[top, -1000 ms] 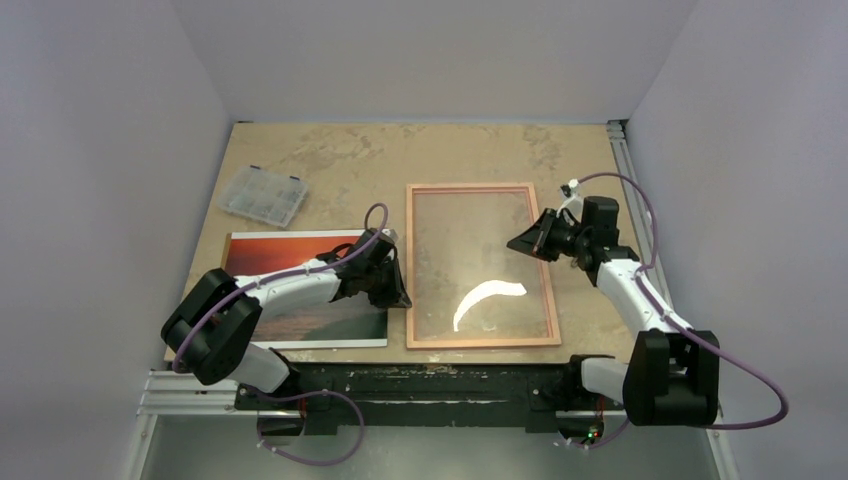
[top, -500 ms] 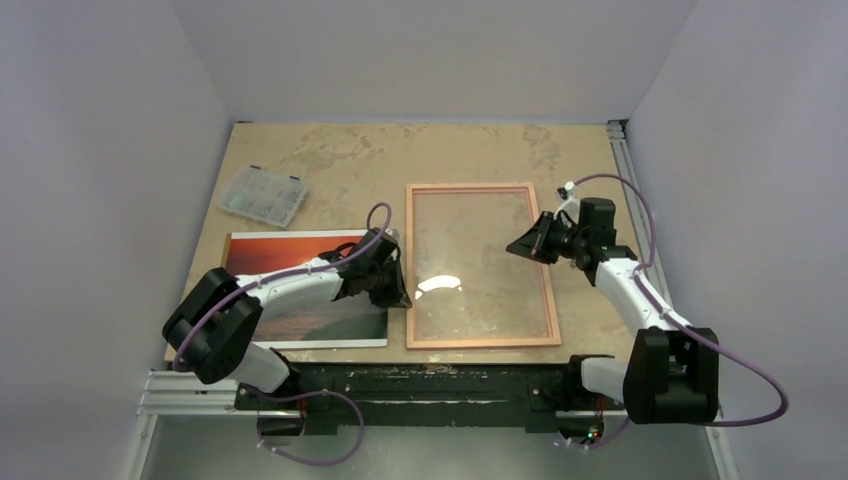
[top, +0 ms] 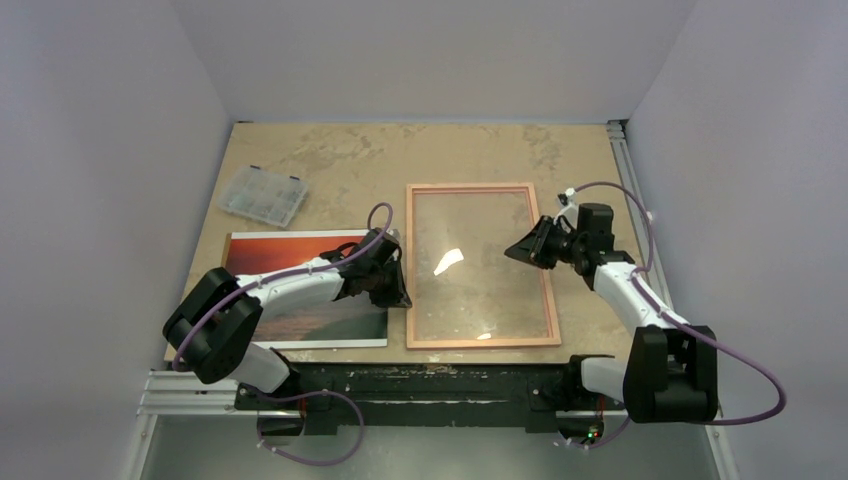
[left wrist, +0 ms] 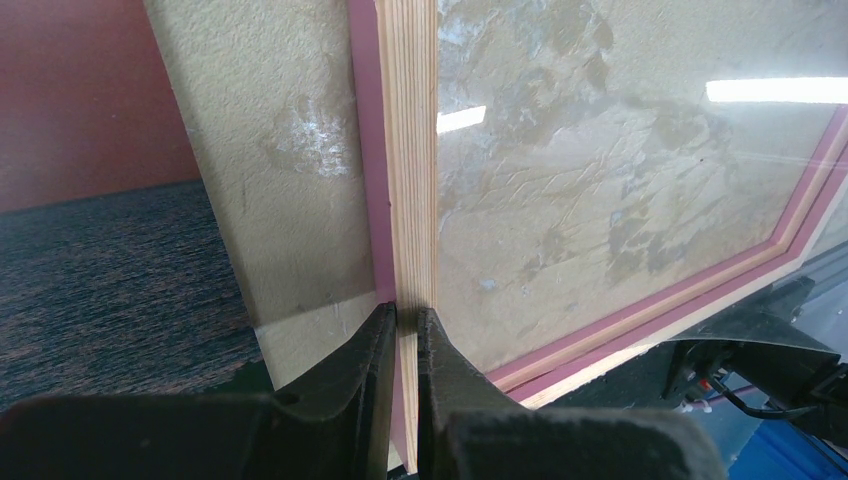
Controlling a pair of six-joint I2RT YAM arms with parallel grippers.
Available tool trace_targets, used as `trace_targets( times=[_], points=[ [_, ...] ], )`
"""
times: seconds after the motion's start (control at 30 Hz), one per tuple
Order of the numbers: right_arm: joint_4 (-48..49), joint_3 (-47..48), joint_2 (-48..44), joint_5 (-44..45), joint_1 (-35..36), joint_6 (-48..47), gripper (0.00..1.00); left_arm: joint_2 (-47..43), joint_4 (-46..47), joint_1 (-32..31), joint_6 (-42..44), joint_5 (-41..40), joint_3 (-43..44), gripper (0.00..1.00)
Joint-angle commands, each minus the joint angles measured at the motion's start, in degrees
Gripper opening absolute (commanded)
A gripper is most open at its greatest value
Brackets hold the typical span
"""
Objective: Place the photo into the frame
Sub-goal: Place the photo frame item in the photo frame.
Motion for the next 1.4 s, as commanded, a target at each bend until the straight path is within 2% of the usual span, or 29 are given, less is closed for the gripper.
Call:
trace_targets(
  times=[0.0, 0.13, 0.33, 0.53, 1.1, 1.37],
  points=[
    [1.6, -1.6, -1.0, -2.7, 0.7, 2.4, 0.16, 5.6, -0.6, -3.1, 1.0, -1.9, -2.2, 0.00],
    [1.0, -1.6, -0.9, -2.6, 0.7, 1.6, 0.26, 5.6, -0.7, -3.2, 1.1, -2.0, -2.1, 0.00],
    [-0.9, 0.0, 0.6, -1.9, 0.7, -0.5, 0.54, 5.8, -0.8, -3.3, 1.0, -2.1, -1.9, 0.00],
    [-3.2, 2.2, 2.8, -0.8, 0.7, -2.8, 0.67, 6.0, -0.9, -3.5, 1.0, -2.2, -1.9, 0.00],
    [-14.2, 8.2, 5.8, 7.4, 0.7, -11.7, 0.74, 6.0, -1.4, -4.0, 0.8, -2.9, -1.9, 0.00],
    [-15.0, 8.4, 7.6, 10.5, 0.7, -12.8, 0.76, 6.2, -1.6, -4.2, 0.9, -3.3, -1.8, 0.00]
  ],
)
